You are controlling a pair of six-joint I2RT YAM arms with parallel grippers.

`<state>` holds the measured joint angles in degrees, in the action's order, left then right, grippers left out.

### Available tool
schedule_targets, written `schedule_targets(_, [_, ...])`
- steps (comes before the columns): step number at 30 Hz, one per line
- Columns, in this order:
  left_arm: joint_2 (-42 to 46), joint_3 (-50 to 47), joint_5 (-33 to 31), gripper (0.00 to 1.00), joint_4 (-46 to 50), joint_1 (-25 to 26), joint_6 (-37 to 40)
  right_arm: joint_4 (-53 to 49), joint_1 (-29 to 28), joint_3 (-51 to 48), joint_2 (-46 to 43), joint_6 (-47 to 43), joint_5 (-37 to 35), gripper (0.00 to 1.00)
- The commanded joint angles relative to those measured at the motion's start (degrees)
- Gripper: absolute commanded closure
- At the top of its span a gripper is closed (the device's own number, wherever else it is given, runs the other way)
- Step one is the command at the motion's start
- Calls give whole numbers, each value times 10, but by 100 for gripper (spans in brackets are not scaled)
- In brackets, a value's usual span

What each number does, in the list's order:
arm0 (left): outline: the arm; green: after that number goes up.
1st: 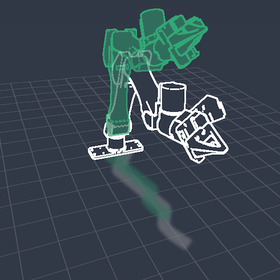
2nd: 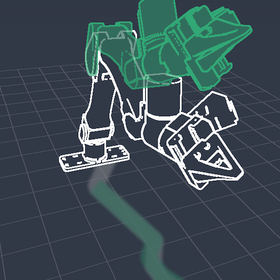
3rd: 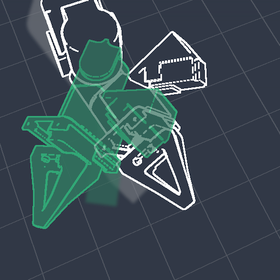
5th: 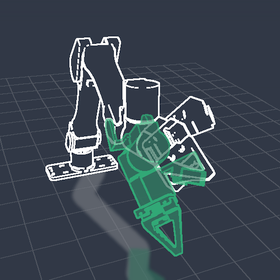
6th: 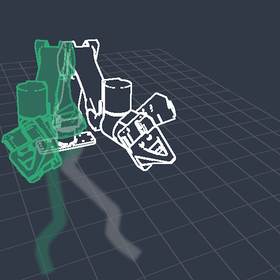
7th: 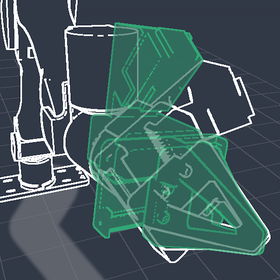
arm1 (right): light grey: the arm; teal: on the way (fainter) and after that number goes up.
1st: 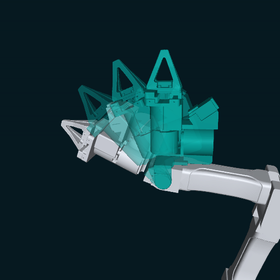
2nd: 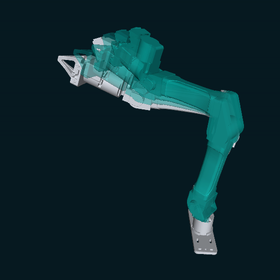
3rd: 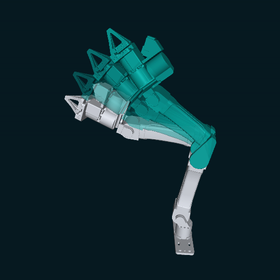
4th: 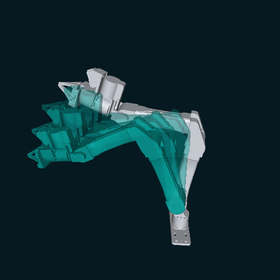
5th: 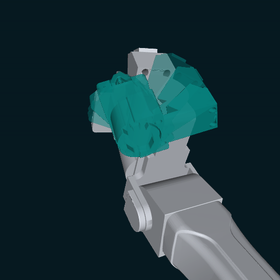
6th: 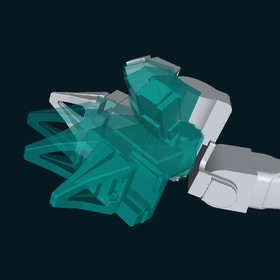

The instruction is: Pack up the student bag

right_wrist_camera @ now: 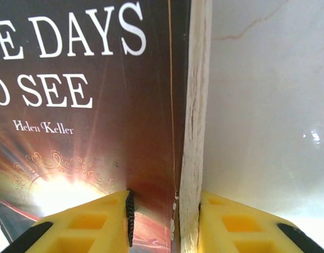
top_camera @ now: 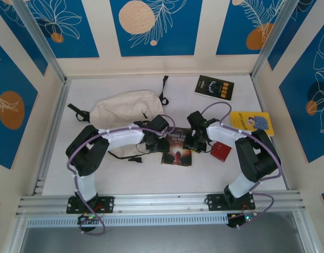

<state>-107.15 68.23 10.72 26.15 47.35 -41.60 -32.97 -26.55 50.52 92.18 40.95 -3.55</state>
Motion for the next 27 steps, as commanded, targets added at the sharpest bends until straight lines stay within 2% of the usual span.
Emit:
schedule_targets(1, [-24, 21, 0, 62, 2, 8, 11, -24, 2, -23, 5, 16, 3, 66])
schedule_targets(7, [-50, 30, -5, 70, 14, 12, 21, -19, -5, -14, -5, 13, 40, 70])
schedule_targets(12, [-72, 38, -26, 74, 37, 15, 31, -41, -16, 9, -30, 12, 38, 75])
schedule_targets(15, [-82, 38, -27, 75, 39, 16, 34, -49, -20, 17, -44, 14, 36, 83])
schedule_targets(16, [-83, 36, -28, 75, 39, 17, 34, -50, -19, 17, -49, 15, 36, 89])
schedule_targets(19, [-53, 29, -19, 75, 38, 14, 33, -45, -18, 8, -72, 23, 24, 95])
schedule_targets(21, [-12, 27, -11, 72, 36, 10, 34, -46, -13, 2, -90, 26, 17, 97])
schedule_targets(27, [83, 57, 3, 47, 63, -14, 61, -28, 15, -20, -163, -8, 39, 100])
